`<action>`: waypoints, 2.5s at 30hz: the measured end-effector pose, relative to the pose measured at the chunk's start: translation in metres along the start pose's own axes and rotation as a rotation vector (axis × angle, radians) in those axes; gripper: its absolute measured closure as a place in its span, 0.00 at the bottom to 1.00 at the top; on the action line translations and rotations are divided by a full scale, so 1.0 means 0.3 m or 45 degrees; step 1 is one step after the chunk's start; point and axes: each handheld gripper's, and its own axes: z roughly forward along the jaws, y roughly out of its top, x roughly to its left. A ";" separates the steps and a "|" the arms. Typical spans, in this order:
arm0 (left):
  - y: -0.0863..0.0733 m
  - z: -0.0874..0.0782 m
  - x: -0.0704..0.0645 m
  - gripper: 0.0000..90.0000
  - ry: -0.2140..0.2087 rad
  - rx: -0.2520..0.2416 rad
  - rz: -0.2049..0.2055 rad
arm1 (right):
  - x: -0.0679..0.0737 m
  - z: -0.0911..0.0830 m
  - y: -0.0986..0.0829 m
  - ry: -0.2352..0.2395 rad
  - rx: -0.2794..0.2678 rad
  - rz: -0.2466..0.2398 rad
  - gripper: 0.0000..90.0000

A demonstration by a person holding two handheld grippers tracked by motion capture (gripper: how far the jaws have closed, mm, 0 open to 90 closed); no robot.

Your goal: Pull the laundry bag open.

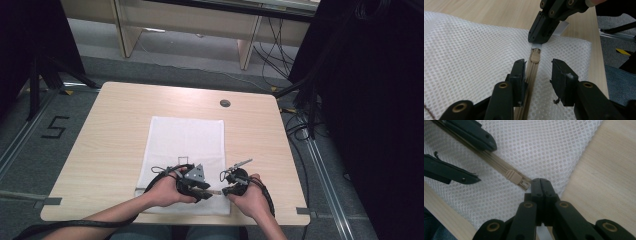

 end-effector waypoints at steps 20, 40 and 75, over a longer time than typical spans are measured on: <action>0.031 0.065 0.005 0.77 0.016 0.038 0.000 | -0.002 0.001 -0.001 0.001 -0.004 -0.006 1.00; 0.056 0.083 -0.017 0.90 0.035 0.074 0.123 | -0.003 0.002 -0.001 -0.001 -0.010 -0.013 1.00; 0.054 0.070 -0.012 0.91 0.031 0.083 0.075 | 0.004 -0.002 0.002 -0.011 0.024 0.047 1.00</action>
